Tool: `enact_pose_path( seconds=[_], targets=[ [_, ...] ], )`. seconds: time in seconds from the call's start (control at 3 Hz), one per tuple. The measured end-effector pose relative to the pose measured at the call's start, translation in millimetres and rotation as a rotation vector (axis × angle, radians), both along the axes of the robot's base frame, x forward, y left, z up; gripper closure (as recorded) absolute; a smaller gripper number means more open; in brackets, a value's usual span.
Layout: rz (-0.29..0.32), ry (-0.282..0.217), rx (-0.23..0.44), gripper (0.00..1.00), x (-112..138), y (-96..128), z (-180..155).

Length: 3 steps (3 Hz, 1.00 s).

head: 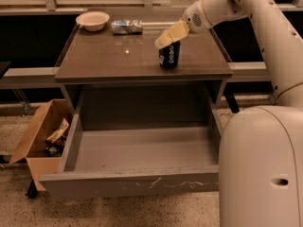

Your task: Pick pepsi can from top drawer and place on counter

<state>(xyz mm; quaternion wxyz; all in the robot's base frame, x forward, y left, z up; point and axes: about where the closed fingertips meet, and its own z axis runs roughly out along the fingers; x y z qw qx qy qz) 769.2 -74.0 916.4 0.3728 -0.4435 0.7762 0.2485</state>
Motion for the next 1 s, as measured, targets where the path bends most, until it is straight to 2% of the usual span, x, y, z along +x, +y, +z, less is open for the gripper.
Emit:
enact_pose_path(
  seconds=[0.33, 1.0],
  targets=[
    [0.006, -0.002, 0.008, 0.00, 0, 1, 1],
    [0.010, -0.134, 0.121, 0.00, -19, -34, 60]
  ],
)
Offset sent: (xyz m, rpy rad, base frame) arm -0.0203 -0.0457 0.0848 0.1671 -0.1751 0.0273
